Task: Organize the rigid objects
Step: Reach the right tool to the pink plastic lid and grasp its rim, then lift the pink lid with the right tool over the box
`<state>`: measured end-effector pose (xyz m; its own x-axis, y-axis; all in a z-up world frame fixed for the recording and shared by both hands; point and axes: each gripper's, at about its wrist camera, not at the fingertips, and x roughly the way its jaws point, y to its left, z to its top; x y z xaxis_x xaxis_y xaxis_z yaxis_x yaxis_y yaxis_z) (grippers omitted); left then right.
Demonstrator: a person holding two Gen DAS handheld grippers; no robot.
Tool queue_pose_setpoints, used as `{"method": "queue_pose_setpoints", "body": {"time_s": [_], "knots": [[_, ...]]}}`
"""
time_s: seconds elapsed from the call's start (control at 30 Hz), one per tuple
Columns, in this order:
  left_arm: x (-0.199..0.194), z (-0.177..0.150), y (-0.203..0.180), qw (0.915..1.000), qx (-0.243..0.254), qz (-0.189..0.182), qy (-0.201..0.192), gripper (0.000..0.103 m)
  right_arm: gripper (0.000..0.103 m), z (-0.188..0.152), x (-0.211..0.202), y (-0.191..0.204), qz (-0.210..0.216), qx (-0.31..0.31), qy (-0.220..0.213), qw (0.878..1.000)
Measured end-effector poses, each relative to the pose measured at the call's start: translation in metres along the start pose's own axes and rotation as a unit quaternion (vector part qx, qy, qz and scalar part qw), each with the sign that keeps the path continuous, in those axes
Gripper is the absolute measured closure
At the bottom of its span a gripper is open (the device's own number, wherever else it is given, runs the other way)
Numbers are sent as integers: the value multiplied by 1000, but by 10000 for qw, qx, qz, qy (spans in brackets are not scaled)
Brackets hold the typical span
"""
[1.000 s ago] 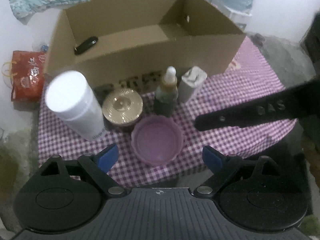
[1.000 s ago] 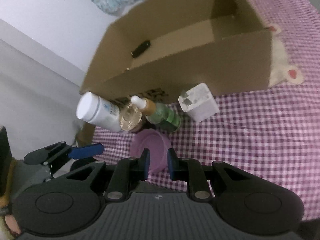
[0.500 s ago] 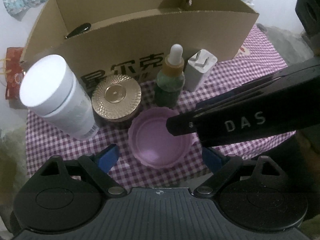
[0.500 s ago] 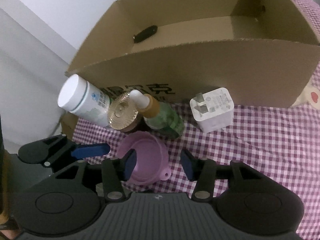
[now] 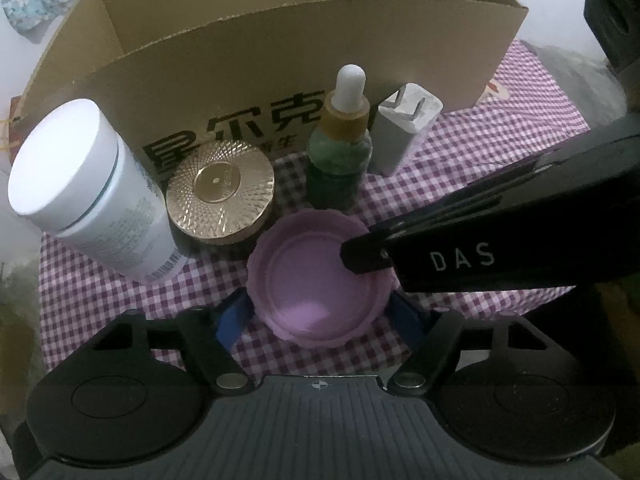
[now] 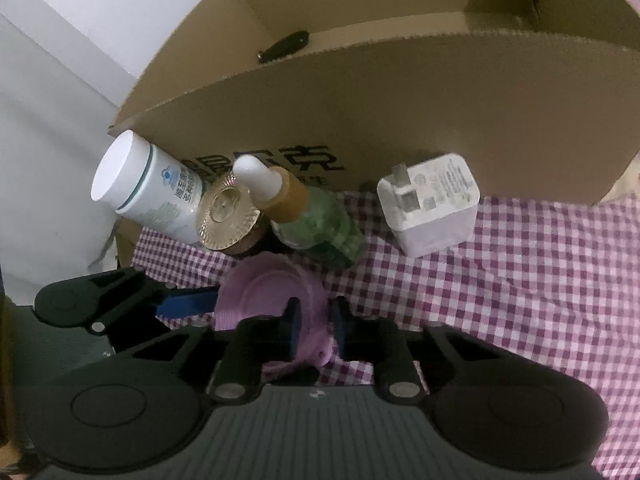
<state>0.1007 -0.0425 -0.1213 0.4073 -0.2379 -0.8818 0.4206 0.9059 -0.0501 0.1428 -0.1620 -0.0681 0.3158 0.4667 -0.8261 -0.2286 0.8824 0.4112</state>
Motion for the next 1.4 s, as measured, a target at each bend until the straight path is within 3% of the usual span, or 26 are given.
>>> {"method": "queue_pose_setpoints", "body": {"time_s": [0.7, 1.4], "knots": [[-30, 4, -17, 9998, 104, -57, -158, 31, 88, -20, -45, -17, 122, 496, -82, 9987], [-92, -13, -38, 9970, 284, 183, -697, 31, 88, -41, -103, 14, 169, 375, -559, 9976]]}}
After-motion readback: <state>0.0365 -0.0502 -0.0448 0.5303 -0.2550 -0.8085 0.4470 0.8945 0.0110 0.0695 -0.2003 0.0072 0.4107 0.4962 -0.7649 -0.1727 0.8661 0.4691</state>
